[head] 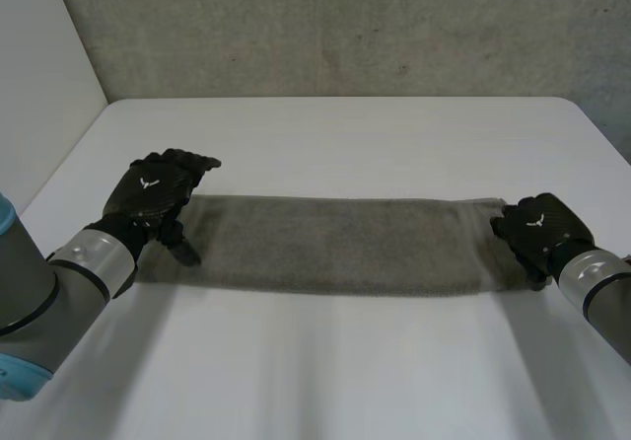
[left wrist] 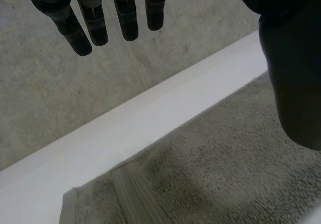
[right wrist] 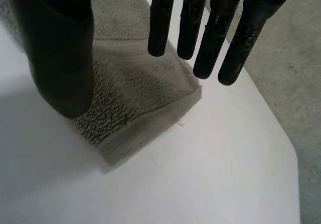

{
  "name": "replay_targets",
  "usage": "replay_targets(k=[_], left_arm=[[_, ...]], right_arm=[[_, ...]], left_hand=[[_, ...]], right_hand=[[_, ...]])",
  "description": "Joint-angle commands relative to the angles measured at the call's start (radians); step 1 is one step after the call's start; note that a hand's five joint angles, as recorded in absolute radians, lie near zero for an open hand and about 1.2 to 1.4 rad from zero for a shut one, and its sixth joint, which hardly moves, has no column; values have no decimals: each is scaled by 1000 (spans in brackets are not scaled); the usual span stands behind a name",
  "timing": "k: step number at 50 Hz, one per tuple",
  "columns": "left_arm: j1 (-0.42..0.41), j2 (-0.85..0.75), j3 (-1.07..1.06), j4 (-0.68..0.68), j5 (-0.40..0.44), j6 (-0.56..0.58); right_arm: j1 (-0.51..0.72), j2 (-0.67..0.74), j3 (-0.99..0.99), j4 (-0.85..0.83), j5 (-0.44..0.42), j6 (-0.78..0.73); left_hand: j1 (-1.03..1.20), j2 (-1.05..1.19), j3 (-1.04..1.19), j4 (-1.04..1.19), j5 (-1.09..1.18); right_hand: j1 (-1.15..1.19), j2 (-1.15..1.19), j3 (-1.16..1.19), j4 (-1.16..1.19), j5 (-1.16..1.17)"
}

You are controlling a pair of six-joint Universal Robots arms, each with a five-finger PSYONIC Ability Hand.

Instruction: Fold the towel.

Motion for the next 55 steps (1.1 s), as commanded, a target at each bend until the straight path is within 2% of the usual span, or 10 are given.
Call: replay_targets(k=[1,2,4,6,15,24,29,45,47,55], left_arm=[[-1,0,-17,26,-2,4],[-1,0,-17,26,-2,4],[-1,0,-17,26,-2,4],[-1,1,-17,28,-2,4],[0,11,-17,28,-2,2],[0,31,-19,26,-6,-1],[0,37,-19,26,-6,-1],[2,37,-19,28,-9,-1],[2,35,-19,29,-9,-2],[3,32,-20,31,-9,-1]], right_arm=[[0,97,-29,-17,12,-6],[0,97,-29,-17,12,-6],[-3,105,-35,-20,15,-6],[-7,103,-36,-21,14,-6],[-102,0,-59,-40,44,-32],[-318,-7,-168,-12,54,-252],[-320,17,-245,17,78,-317],[330,-87,-334,-18,112,-58],[477,-41,-339,-63,110,-61],[686,166,-369,-84,109,-78]], left_hand=[[-64,-55,-39,-58,-193],[-64,-55,-39,-58,-193],[-62,-52,-36,-55,-190],[-62,-52,-36,-55,-190],[-64,-55,-39,-58,-193],[-64,-55,-39,-58,-193],[-64,-55,-39,-58,-193],[-67,-58,-42,-61,-196],[-67,-58,-42,-61,-196],[-70,-61,-45,-64,-199]], right_hand=[[207,208,207,207,200],[208,209,208,208,201],[672,674,673,673,666],[863,864,863,863,856],[865,866,865,865,858],[865,866,865,865,858],[865,866,865,865,858],[865,866,865,865,858],[865,866,865,865,858],[865,866,865,865,858]])
